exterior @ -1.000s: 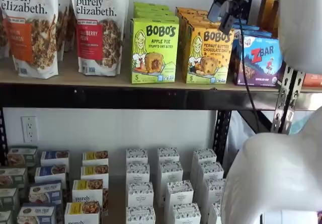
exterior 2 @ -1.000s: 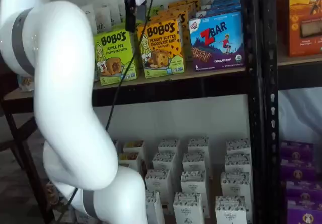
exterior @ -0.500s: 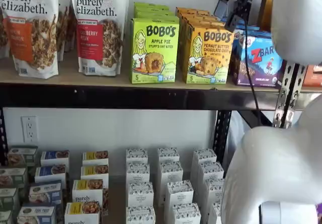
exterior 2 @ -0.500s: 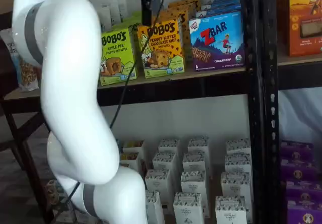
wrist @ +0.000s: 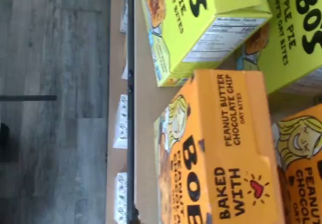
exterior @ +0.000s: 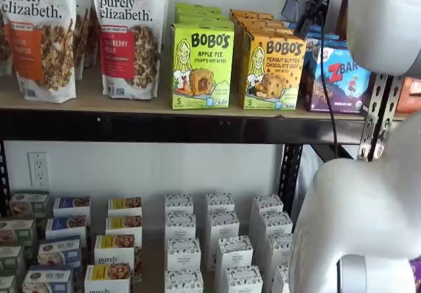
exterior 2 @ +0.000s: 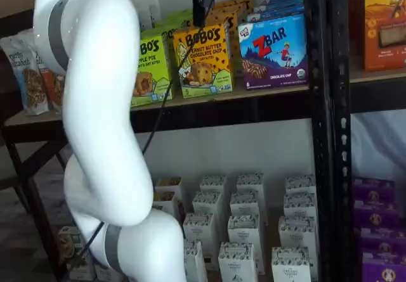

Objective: Pick up the orange box on the top shelf, the fifth box from the left

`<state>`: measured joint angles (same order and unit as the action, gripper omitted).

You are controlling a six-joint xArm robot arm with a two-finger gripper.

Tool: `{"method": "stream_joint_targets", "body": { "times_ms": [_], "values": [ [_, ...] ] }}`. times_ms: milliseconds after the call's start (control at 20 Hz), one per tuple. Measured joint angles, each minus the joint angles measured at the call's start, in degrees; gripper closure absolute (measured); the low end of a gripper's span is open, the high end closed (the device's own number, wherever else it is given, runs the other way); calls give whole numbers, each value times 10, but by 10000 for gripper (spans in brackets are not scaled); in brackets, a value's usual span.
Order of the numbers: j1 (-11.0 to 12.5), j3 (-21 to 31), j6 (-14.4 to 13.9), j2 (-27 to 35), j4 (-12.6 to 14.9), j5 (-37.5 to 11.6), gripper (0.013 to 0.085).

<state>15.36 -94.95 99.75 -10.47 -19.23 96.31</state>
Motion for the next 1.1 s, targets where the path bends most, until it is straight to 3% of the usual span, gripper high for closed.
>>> {"method": "stream_joint_targets", "body": {
  "times_ms": [350, 650, 1100],
  "values": [
    [-27, 23, -13, -1, 21, -48, 130],
    [-35, 29, -15, 5, 32, -60, 130],
    [-41, 11, -19, 27, 44, -32, 130]
  ]
}}
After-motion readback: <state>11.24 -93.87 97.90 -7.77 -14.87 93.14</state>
